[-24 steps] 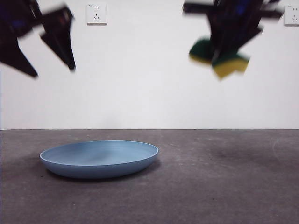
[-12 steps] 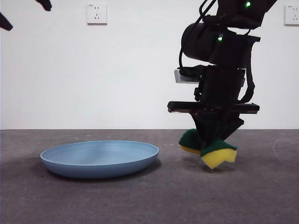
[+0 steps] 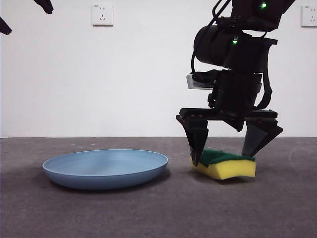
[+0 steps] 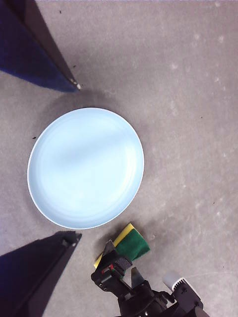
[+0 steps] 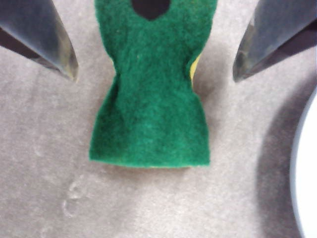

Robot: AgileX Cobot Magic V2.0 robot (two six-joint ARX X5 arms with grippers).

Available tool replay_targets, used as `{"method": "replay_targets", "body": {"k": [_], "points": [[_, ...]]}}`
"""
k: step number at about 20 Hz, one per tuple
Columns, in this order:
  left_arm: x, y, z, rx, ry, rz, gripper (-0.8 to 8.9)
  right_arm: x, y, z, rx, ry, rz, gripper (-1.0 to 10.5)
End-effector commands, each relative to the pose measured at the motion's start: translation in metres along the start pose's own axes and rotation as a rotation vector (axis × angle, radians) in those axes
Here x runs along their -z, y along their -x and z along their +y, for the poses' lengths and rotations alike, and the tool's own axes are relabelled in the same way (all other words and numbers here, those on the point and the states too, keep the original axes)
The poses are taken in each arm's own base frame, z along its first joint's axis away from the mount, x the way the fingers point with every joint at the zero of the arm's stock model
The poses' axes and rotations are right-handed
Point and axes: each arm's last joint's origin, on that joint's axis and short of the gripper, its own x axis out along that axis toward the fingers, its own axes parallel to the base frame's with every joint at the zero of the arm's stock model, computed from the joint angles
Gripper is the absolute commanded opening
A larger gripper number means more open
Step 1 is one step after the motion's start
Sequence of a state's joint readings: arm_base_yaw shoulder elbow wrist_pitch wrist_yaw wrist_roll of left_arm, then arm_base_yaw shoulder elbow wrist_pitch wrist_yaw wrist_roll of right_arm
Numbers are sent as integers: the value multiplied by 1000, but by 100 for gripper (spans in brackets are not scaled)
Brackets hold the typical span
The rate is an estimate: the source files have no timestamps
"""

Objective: Pick up the plate,pick up the cloth,clean the plate with the cloth

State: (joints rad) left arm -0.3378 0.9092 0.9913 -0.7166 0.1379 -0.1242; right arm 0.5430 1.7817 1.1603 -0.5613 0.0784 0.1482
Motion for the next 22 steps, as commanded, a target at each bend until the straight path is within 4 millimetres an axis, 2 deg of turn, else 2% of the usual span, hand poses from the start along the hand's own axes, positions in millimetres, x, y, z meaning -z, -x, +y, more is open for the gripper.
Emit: {"method": "replay_targets", "body": {"k": [1, 3, 4, 5, 6, 7, 12, 15, 18, 22], "points": [[0, -1, 0, -3, -2, -3, 468, 0, 15, -1, -5, 5, -34, 545], [0, -1, 0, -28, -7, -6, 463, 0, 36, -2, -12, 5, -73, 317], [0, -1, 1, -59, -9, -10, 399, 2, 48, -3, -16, 4, -90, 150], [0, 0, 2, -85, -23, -12, 276, 3, 61, -4, -19, 2, -109, -6], [0, 0, 3, -114, -49, -13, 76, 5, 73, -5, -22, 0, -133, -8], [0, 0, 4, -141, -71, -15, -15, 8, 87, -7, -26, -2, -159, -8], [-2, 1, 5, -205, -122, -35, -8, 23, 152, -11, -54, 6, -346, -8], [-5, 6, 3, -183, -160, -90, -8, 35, 177, -11, -50, 16, -445, -8], [1, 16, 2, -150, -165, -173, -8, 55, 182, -7, 1, 22, -564, -9], [34, 18, 6, -146, -162, -259, -8, 91, 164, -2, -49, 41, -670, -9]]}}
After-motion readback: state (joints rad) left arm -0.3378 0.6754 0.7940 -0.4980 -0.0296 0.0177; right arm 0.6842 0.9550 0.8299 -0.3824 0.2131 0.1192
